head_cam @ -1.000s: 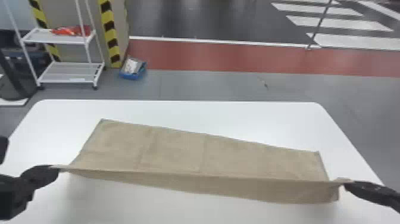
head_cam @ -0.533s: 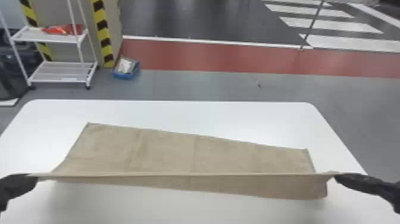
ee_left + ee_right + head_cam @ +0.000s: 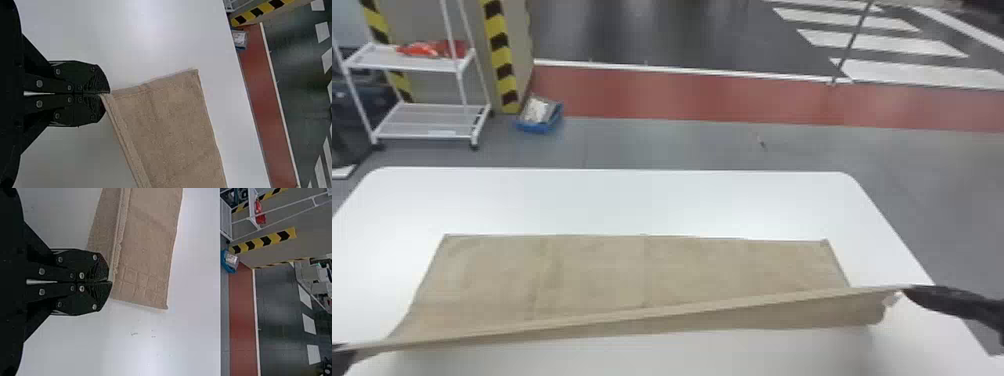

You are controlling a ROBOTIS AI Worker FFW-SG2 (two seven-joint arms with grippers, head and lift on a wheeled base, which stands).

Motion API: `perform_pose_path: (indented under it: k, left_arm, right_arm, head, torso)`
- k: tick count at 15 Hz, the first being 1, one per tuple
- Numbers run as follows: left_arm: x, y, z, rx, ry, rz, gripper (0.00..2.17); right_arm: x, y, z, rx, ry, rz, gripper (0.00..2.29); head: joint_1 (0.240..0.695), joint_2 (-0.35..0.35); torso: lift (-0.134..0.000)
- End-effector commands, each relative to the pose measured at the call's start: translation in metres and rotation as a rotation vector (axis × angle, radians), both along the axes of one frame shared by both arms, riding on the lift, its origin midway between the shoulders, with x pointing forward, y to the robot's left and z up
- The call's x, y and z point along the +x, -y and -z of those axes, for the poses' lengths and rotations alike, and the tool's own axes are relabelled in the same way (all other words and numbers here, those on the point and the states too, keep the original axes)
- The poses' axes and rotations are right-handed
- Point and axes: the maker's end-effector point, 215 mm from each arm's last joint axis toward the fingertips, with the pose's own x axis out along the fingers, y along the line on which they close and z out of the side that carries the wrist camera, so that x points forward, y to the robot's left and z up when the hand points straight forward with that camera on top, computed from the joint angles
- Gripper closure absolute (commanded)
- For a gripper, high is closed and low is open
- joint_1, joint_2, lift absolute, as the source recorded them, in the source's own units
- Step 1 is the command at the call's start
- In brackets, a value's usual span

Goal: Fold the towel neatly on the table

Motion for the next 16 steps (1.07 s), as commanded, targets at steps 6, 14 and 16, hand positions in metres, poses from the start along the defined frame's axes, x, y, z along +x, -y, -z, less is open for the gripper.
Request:
perform_pose_path:
  k: [6,14,16]
  left_arm:
    - [0.101,0.053,-0.014,-0.031,-0.043,0.053,1.41]
    - [0.172,0.061,-0.004,-0.002,-0.117,0.081,1.41]
    - [0.185,0.063,-0.004,0.007,-0.133,0.086,1.41]
  right_arm:
    - [0.061,-0.011,0.006,0.0,-0.095,0.018,1.35]
    - [0.103,-0.007,0.021,0.004,-0.181,0.015,1.35]
    - [0.113,-0.011,0.02,0.02,-0.188,0.01,1.35]
  head:
    - [0.695,-0.209]
    - [0.695,-0.202]
    - [0.695,-0.194]
  torso:
    - [-0.124]
    - [-0.124]
    - [-0.124]
